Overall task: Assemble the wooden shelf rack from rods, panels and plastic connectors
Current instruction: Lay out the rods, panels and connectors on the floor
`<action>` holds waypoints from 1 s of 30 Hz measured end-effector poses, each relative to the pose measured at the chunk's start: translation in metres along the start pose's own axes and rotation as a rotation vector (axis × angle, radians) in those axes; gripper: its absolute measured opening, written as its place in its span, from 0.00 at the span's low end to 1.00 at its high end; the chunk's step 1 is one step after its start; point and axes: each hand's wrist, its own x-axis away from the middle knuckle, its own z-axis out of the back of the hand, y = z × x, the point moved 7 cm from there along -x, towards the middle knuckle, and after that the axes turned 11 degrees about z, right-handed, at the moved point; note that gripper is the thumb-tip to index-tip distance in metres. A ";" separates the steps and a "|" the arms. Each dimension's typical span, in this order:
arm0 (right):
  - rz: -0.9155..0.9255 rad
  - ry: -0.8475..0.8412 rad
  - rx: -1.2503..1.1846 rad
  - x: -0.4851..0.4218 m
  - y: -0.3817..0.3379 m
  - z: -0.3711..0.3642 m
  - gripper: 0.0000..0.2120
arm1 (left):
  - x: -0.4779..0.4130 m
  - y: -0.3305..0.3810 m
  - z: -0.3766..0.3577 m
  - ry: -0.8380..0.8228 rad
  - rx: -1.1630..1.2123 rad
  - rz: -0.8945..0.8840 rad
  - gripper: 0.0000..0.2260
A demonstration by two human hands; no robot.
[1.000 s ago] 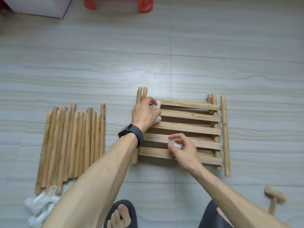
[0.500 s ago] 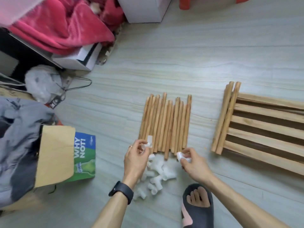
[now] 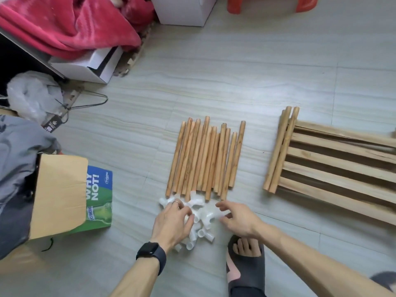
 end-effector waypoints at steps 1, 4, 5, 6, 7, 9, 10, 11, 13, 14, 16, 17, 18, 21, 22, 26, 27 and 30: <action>0.014 -0.003 0.081 0.007 0.001 0.019 0.22 | -0.005 0.009 0.007 0.002 0.022 -0.006 0.12; 0.017 -0.045 0.397 0.042 0.015 0.084 0.20 | -0.027 0.060 0.029 -0.030 0.136 -0.048 0.12; -0.005 -0.054 0.489 0.058 0.025 0.108 0.19 | -0.035 0.086 0.036 -0.053 0.162 -0.086 0.12; -0.041 -0.052 0.565 0.075 0.036 0.132 0.19 | -0.043 0.115 0.043 -0.079 0.179 -0.122 0.12; -0.090 -0.036 0.623 0.092 0.049 0.156 0.19 | -0.050 0.144 0.050 -0.106 0.191 -0.152 0.13; -0.220 0.042 0.678 0.127 0.076 0.204 0.20 | -0.061 0.202 0.060 -0.159 0.205 -0.207 0.14; -0.291 0.108 0.674 0.144 0.091 0.226 0.21 | -0.066 0.230 0.063 -0.186 0.207 -0.230 0.16; -0.360 0.193 0.648 0.161 0.106 0.245 0.22 | -0.070 0.254 0.064 -0.213 0.202 -0.245 0.18; -0.477 0.422 0.525 0.197 0.138 0.273 0.24 | -0.077 0.292 0.060 -0.256 0.174 -0.250 0.22; -0.534 0.557 0.432 0.215 0.156 0.281 0.25 | -0.080 0.306 0.055 -0.269 0.150 -0.236 0.24; -0.673 0.783 0.212 0.247 0.194 0.281 0.26 | -0.088 0.319 0.041 -0.297 0.106 -0.176 0.26; -0.730 0.836 0.092 0.258 0.212 0.271 0.26 | -0.092 0.320 0.033 -0.312 0.101 -0.138 0.27; -0.755 0.845 -0.028 0.262 0.230 0.258 0.24 | -0.096 0.319 0.025 -0.327 0.107 -0.100 0.28; -0.697 0.830 -0.284 0.257 0.257 0.217 0.12 | -0.106 0.311 0.002 -0.349 0.154 -0.019 0.23; -0.682 0.844 -0.290 0.256 0.262 0.212 0.11 | -0.109 0.309 -0.003 -0.333 0.172 -0.007 0.20; -0.625 0.894 -0.235 0.253 0.271 0.215 0.13 | -0.114 0.303 0.000 -0.258 0.158 0.014 0.15; -0.611 0.907 -0.254 0.252 0.272 0.215 0.14 | -0.114 0.303 0.001 -0.265 0.148 0.011 0.14; -0.565 0.944 -0.296 0.251 0.273 0.215 0.19 | -0.112 0.304 0.005 -0.290 0.115 0.013 0.13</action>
